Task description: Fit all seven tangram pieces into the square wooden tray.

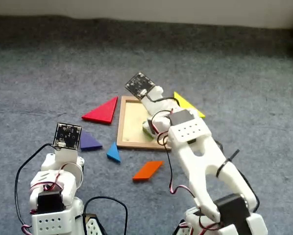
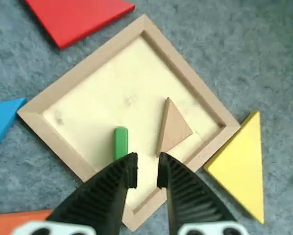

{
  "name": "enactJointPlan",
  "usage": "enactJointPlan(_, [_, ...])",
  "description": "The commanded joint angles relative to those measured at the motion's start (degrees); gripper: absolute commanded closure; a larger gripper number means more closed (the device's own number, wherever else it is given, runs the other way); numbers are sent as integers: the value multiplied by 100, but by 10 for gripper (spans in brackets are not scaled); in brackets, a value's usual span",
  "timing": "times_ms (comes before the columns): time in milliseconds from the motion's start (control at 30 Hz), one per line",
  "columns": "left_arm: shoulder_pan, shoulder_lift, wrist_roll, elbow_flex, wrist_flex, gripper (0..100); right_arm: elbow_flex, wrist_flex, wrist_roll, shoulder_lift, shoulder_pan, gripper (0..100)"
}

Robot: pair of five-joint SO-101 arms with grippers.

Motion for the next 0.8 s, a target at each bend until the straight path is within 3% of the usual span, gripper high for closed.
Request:
enactJointPlan(0, [-40, -40, -53, -57, -114, 989, -57, -145, -9, 374, -48, 923])
enactJointPlan(267, [-40, -40, -53, -57, -114, 989, -84, 189, -35, 505, -813, 923])
enactJointPlan(433, [-40, -40, -53, -57, -114, 989, -523, 488, -44, 321, -752, 923])
enactJointPlan(767, [-40, -40, -53, -57, -114, 989, -549, 110, -360, 585, -813, 923])
